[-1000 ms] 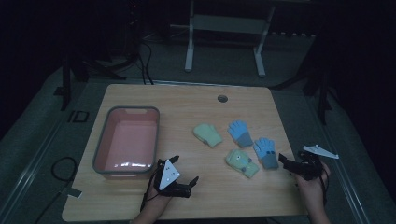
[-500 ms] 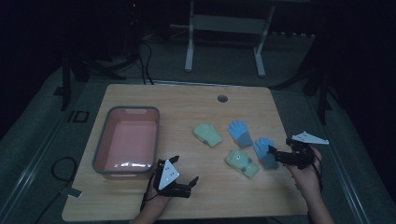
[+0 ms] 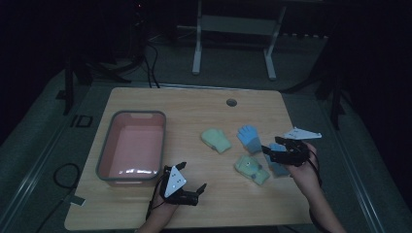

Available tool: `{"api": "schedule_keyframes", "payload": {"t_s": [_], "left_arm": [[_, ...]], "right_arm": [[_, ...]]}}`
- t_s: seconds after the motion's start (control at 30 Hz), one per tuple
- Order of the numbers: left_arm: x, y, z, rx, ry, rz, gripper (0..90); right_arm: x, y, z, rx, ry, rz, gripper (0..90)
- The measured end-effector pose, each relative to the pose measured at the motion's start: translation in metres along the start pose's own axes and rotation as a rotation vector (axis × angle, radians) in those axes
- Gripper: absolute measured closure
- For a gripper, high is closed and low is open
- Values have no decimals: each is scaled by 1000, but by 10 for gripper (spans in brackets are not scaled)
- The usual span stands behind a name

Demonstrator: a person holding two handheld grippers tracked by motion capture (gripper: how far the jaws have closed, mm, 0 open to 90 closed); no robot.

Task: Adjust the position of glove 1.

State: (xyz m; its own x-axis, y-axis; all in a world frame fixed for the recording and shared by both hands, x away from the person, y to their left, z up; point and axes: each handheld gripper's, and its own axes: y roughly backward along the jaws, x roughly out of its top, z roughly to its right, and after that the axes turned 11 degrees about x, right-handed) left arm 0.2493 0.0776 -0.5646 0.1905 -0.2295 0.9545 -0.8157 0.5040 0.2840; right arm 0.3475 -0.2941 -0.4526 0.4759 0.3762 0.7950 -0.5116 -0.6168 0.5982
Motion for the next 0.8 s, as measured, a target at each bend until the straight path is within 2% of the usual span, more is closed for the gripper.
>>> {"api": "schedule_keyframes", "payload": {"t_s": [0.23,0.33,0.47,0.67,0.7,0.8], "left_arm": [[0,0,1,-4,-8,0,8],[0,0,1,-5,-4,0,8],[0,0,0,-6,0,-1,8],[0,0,2,-2,-14,1,8],[0,0,2,-2,-14,1,8],[0,0,2,-8,-14,2,8]], "right_arm": [[19,-17,-15,53,59,-25,407],[24,-23,-18,69,79,-29,410],[35,-41,-27,99,122,-51,433],[44,-67,-36,130,161,-87,499],[44,-67,-36,130,161,-87,499],[50,-86,-39,148,171,-121,538]]}}
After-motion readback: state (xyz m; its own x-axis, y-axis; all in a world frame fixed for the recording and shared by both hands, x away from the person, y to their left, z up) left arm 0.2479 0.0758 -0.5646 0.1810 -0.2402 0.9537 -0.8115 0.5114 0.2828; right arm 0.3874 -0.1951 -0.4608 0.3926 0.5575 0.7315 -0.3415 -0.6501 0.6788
